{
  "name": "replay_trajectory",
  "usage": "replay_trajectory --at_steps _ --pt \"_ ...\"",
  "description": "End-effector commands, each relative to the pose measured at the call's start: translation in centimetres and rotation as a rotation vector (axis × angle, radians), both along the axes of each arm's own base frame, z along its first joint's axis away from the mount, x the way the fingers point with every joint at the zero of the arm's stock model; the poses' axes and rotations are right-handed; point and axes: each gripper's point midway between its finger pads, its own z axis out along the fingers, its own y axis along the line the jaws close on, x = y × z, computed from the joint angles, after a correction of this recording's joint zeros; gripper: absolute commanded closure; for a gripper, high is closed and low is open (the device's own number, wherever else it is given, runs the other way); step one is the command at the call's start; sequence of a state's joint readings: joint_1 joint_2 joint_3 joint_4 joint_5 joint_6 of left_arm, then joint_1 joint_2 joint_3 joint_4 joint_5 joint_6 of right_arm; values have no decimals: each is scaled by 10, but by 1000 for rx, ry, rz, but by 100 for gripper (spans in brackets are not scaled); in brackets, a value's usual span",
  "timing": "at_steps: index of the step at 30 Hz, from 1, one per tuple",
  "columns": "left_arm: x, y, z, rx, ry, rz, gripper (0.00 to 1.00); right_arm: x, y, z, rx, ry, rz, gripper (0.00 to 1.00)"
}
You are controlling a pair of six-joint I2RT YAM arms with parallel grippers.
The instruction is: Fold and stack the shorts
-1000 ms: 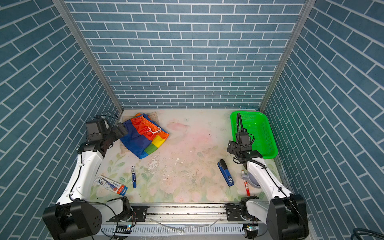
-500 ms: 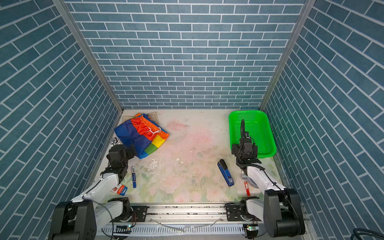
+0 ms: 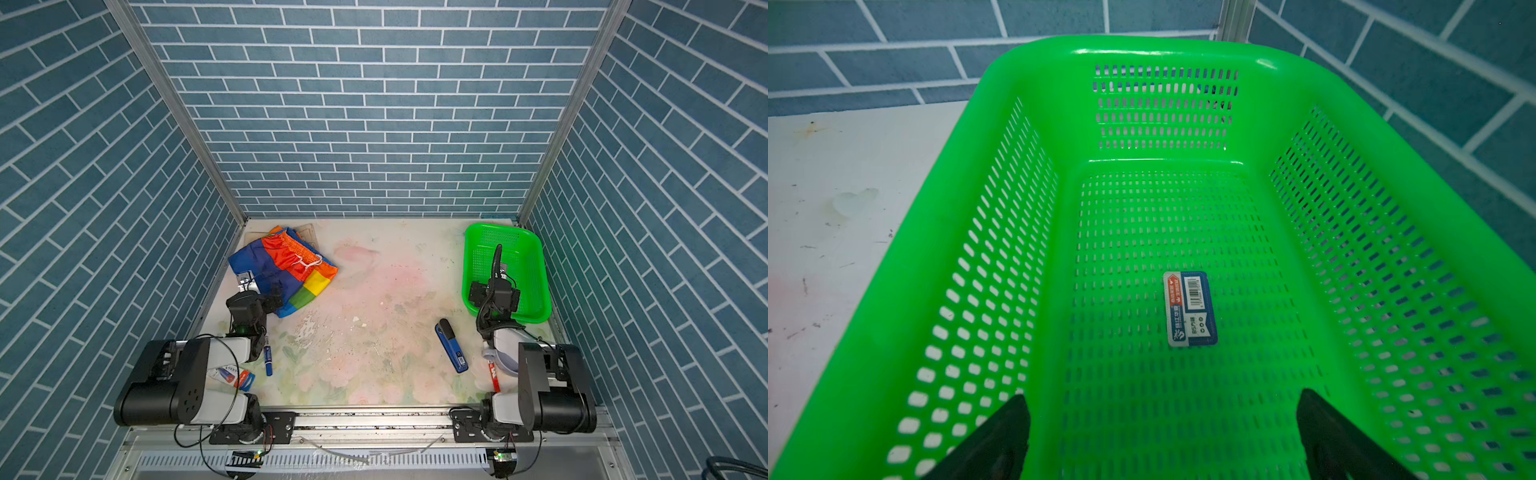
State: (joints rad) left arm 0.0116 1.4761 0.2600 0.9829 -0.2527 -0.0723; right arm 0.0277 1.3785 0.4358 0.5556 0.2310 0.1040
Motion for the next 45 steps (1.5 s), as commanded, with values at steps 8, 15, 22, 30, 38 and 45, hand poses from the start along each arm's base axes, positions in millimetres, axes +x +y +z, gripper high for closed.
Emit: replay_trajectory --at_steps 8,15,22,30,38,45 --pt "15 -22 7 32 -31 -144 1 1 3 19 -15 -129 51 1" --pt "23 -30 4 32 6 -189 0 -5 -7 12 -7 -219 13 1" --pt "26 -27 2 62 45 -142 0 18 1 -9 51 -111 101 1" --pt "26 -27 2 61 43 -144 0 19 8 -10 46 -91 152 1" --pt "26 -27 2 61 42 -143 0 19 8 -11 45 -92 154 1" --pt "26 -27 2 61 43 -145 0 19 9 -11 47 -90 158 1"
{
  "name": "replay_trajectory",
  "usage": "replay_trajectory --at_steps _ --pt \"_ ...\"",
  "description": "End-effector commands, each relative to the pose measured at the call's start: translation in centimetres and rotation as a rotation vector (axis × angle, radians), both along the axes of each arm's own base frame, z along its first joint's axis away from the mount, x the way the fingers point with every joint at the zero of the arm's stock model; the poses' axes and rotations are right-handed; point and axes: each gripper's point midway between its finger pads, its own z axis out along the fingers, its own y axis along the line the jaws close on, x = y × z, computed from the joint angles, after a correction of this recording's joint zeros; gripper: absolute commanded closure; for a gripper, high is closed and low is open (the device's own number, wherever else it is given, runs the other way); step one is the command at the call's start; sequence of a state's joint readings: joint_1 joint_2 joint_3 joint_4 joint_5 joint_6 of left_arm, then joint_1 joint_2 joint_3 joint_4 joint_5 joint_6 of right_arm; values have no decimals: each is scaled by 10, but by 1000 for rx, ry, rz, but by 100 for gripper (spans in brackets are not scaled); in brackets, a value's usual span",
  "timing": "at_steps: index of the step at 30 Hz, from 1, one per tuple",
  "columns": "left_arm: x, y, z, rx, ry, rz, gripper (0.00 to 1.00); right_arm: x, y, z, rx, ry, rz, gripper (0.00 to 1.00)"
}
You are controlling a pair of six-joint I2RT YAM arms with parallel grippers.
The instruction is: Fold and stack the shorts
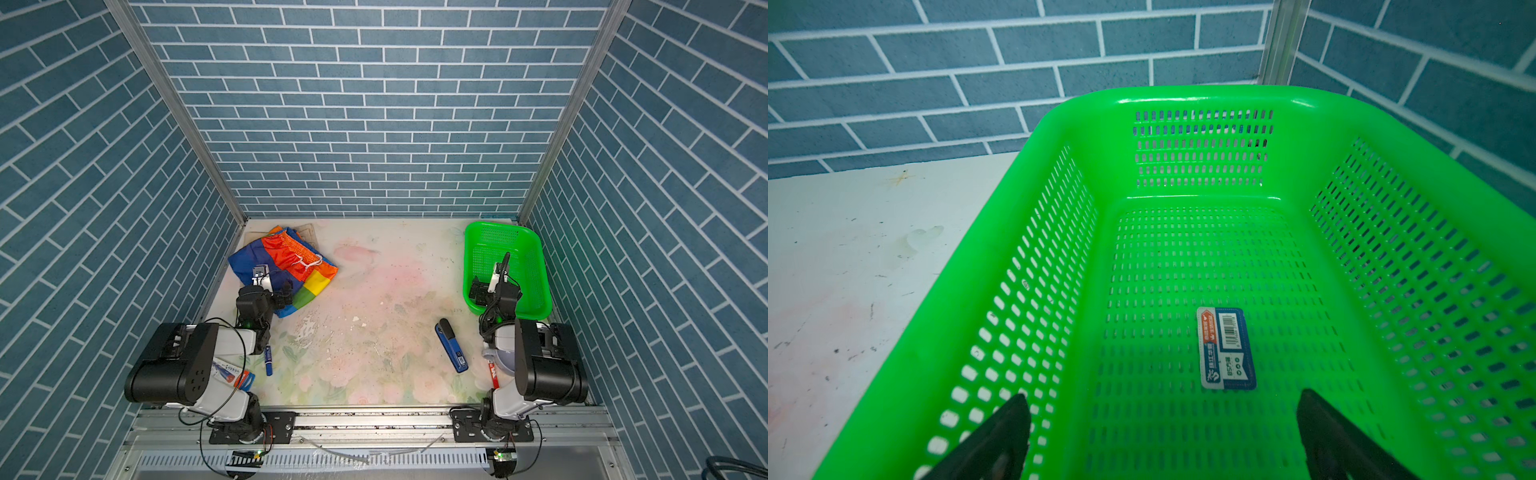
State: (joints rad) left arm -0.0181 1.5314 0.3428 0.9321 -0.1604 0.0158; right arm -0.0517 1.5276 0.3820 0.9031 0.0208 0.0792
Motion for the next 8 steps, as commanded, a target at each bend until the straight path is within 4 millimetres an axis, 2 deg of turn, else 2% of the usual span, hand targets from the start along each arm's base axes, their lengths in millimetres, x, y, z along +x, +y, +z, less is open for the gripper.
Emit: replay_trajectory --at_steps 1,8 --pt "3 -1 4 9 -3 -1 0 1 4 -10 -17 50 34 1" --pt "3 -1 4 10 -3 1 0 2 4 -11 -9 57 38 1"
